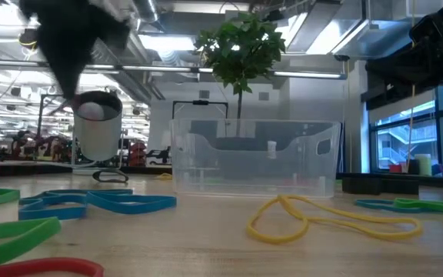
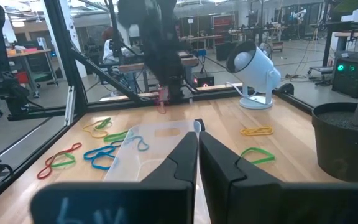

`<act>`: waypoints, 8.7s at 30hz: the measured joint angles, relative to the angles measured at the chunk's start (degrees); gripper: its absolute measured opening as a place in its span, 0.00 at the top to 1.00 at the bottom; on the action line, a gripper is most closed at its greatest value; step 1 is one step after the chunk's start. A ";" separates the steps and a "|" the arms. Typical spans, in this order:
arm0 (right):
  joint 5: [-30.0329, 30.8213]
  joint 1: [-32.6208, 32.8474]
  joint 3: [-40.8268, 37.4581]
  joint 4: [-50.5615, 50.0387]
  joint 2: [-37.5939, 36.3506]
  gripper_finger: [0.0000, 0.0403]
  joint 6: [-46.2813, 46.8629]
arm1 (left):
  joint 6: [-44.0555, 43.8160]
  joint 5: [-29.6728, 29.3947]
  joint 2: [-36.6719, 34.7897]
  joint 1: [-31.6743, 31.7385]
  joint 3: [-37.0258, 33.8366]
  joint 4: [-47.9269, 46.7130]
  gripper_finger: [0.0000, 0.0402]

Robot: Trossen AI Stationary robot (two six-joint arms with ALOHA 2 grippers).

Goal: Pick and place rubber bands into bin
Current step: Put the red rubber band into the bin, then put the black rubber band into the bin, then put the yellow rubber band into the bin

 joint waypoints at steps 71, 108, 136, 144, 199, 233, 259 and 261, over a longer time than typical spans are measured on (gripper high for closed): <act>-0.01 0.01 0.00 0.02 0.01 0.95 -0.02 | 10.42 -5.49 27.54 0.77 50.37 -5.17 1.00; 4.21 -2.61 47.83 -61.56 71.90 0.89 42.70 | 30.96 5.08 -36.74 18.35 -29.41 37.86 1.00; -0.85 4.17 38.91 -49.30 80.10 0.99 57.10 | 26.77 11.85 -39.73 20.02 -31.76 37.36 1.00; 9.26 6.44 57.53 -64.01 76.95 1.00 58.66 | 26.92 11.81 -39.73 20.02 -31.76 38.89 0.99; 8.77 5.34 92.57 -60.55 102.24 0.94 29.73 | 26.91 11.09 -39.66 20.02 -31.70 41.95 0.99; 12.87 7.81 21.61 -27.89 33.92 0.99 32.69 | -19.37 -3.17 -4.85 -11.20 -3.02 16.58 0.92; 10.34 7.83 21.59 -29.44 33.96 0.98 28.54 | -63.32 7.97 24.30 -32.31 -3.06 28.79 0.77; 10.32 7.83 21.59 -29.44 33.96 0.98 28.63 | -63.24 9.35 25.33 -32.58 -2.97 28.50 0.78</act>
